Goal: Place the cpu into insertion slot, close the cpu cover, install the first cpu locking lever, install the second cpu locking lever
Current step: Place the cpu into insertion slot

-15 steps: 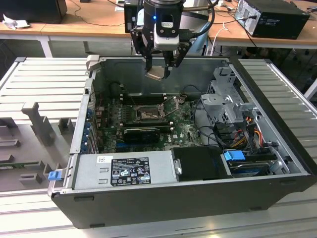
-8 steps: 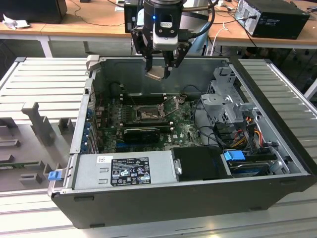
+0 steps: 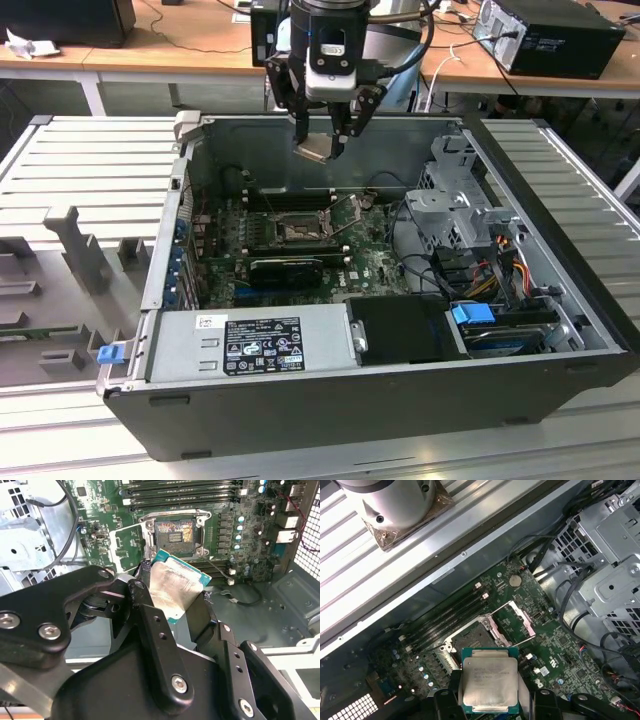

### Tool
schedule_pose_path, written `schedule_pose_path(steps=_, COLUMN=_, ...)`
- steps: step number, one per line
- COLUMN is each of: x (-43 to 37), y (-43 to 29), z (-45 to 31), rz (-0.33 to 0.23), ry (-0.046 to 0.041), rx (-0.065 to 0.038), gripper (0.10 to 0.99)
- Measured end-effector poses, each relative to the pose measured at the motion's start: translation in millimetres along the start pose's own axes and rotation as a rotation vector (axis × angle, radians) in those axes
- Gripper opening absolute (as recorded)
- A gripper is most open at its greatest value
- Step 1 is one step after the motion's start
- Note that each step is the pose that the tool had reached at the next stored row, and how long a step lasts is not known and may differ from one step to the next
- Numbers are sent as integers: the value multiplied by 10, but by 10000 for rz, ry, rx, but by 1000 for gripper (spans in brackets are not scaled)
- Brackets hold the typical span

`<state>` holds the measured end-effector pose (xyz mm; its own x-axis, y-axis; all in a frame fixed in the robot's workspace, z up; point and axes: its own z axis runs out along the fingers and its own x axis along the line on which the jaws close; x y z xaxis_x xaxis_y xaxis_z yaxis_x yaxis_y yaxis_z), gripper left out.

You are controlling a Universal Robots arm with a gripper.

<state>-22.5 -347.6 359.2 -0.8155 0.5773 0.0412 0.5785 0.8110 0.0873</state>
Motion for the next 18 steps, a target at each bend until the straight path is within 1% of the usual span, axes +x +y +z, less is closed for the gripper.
schedule_pose_path(steps=8, x=0, y=0, z=0, rz=239, ry=-21, rx=-10, gripper=529)
schedule_pose_path(steps=18, x=0, y=0, z=0, rz=711, ry=-62, rx=-29, gripper=529)
